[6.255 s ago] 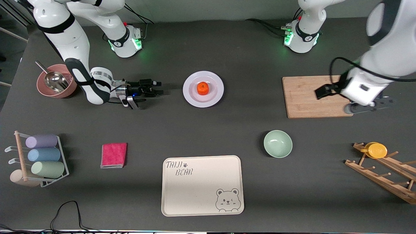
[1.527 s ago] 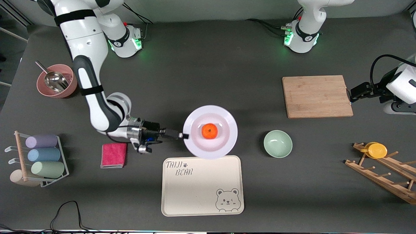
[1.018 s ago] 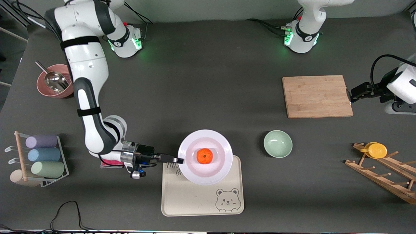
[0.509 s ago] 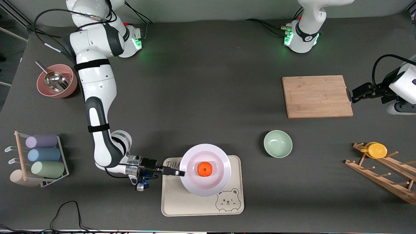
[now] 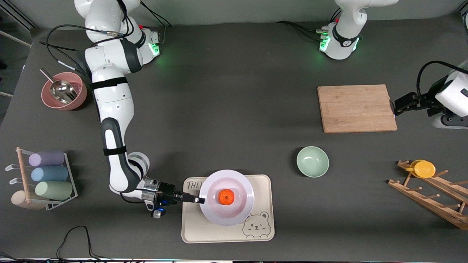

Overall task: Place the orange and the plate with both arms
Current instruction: 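Slide the plate with the orange onto the bear placemat, right gripper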

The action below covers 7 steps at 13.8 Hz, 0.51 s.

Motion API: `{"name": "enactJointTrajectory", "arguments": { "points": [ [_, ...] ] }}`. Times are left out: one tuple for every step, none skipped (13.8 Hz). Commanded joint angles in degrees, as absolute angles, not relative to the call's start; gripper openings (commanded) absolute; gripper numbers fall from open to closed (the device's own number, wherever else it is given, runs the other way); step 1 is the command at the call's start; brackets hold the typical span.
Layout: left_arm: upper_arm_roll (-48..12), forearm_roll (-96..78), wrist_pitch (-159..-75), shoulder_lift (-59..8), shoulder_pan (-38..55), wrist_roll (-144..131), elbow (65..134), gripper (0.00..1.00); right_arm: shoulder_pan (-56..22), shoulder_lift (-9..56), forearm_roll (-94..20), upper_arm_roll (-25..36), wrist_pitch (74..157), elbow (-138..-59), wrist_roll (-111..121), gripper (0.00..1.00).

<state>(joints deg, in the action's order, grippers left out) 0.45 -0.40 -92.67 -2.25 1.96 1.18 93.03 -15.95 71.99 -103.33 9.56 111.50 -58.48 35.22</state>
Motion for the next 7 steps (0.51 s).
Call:
{"name": "enactJointTrajectory", "arguments": {
  "points": [
    [-0.1,0.5,-91.8,-1.7,1.7,2.9,92.9,1.0,-15.6,73.9,-102.3,9.1,111.7,-55.5,36.9,0.0],
    [-0.1,0.6,-91.6,-1.7,1.6,4.5,92.9,1.0,-15.6,74.0,-102.3,9.1,111.8,-55.5,37.0,0.0],
    [0.1,0.7,-91.6,-1.7,1.7,4.7,92.9,1.0,-15.6,74.4,-102.3,9.1,111.8,-55.5,37.3,0.0],
    [0.1,1.1,-91.6,-1.7,1.7,4.9,92.9,1.0,-15.6,74.5,-102.4,9.1,111.8,-55.5,38.4,0.0],
    [0.1,1.8,-91.6,-1.8,1.8,4.9,92.9,1.0,-15.6,74.6,-102.4,9.1,111.9,-55.5,39.2,0.0],
    [-0.1,2.0,-91.6,-1.7,1.8,4.9,92.9,1.0,-15.6,74.7,-102.4,9.0,112.1,-55.5,39.2,0.0],
    [-0.1,2.1,-91.5,-1.8,1.9,4.9,92.9,1.0,-15.6,74.6,-102.4,9.0,113.2,-55.5,39.2,0.0]
  ]
}}
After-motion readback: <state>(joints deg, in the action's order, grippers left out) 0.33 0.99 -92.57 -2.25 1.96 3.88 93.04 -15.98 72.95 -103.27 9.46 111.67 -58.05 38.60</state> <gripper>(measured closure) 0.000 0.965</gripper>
